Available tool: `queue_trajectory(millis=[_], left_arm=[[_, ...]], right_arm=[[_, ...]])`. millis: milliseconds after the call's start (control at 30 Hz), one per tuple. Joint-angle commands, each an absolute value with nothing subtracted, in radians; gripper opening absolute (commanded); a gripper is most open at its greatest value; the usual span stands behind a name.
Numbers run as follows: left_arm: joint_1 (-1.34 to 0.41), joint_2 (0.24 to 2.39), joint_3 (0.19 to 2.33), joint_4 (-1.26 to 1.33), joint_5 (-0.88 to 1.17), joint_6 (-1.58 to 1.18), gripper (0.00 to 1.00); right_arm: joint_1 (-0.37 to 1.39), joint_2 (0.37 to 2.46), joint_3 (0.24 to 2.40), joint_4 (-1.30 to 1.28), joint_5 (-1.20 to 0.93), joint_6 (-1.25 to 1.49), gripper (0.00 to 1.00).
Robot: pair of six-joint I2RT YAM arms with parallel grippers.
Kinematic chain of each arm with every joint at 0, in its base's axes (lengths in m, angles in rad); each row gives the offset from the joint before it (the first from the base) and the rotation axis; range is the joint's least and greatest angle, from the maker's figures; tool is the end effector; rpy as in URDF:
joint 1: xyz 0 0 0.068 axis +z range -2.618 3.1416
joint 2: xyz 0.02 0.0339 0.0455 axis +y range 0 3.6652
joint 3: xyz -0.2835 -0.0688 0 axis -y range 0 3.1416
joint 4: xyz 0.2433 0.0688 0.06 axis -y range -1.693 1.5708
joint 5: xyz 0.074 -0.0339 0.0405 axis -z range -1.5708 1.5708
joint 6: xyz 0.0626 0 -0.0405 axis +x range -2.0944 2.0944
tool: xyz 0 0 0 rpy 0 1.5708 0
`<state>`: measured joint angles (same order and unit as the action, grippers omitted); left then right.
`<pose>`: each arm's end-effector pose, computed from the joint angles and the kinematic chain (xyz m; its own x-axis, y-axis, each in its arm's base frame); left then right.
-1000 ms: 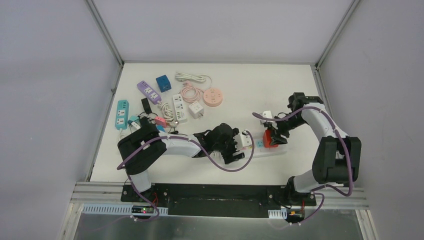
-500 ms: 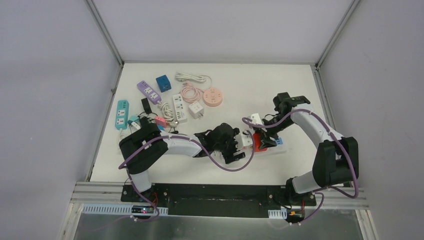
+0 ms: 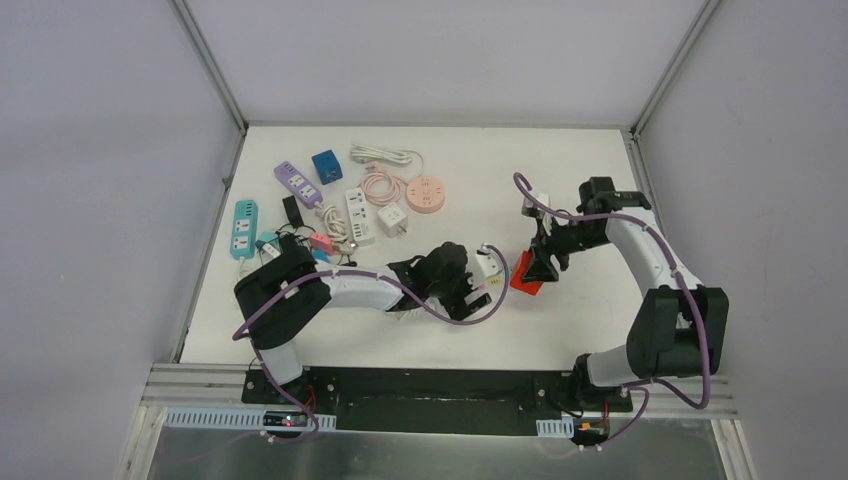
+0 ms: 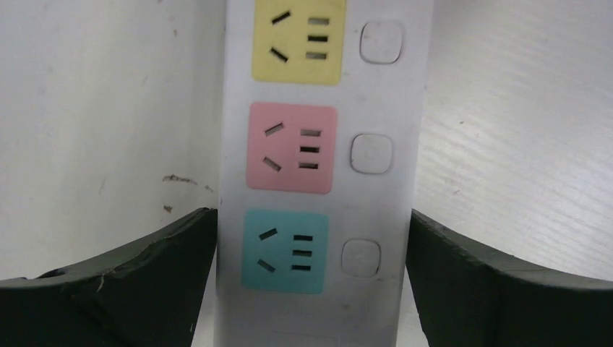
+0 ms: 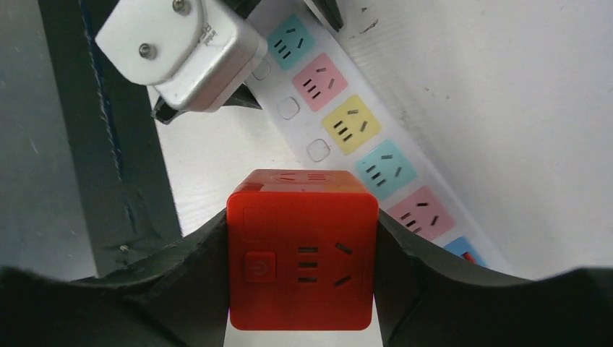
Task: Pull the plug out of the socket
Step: Remove the plug from the socket.
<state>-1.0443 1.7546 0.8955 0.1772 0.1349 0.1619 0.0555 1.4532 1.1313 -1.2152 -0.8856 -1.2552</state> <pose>0.1846 -0.3343 0.1614 -0.1660 0.6035 -0.7799 0.9484 0.3145 0.0415 0.2373 0.0617 0.2614 -0.2516 -0.6165 -0.7461 -0.9676 0.1430 0.2082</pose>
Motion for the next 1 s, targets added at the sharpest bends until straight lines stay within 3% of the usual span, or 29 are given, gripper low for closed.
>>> queue_trajectory(millis=[0,400,600,967], left_arm=[[-1.026,1.698,0.931,0.098,0.082,0.082,0.99],[-1.025,1.451,0.896,0.063,-0.042,-0.011,0.99],[-0.997,1.304,0.908,0.009,-0.176,-0.194,0.99],[-0.917,1.330,1.017,0.054,0.175,-0.345,0.96]], right_arm=[[0.034,1.360,1.053,-1.012,-0.957,-0.838,0.00],[-0.139,1.355,0.911,-0.717,-1.181,-0.310,0.00],[-0.158,1.421,0.890,-0.620,-1.267,-0.128,0.00],[-0.161,1.541,0.900,-0.606,-1.339,-0.018,0.00]])
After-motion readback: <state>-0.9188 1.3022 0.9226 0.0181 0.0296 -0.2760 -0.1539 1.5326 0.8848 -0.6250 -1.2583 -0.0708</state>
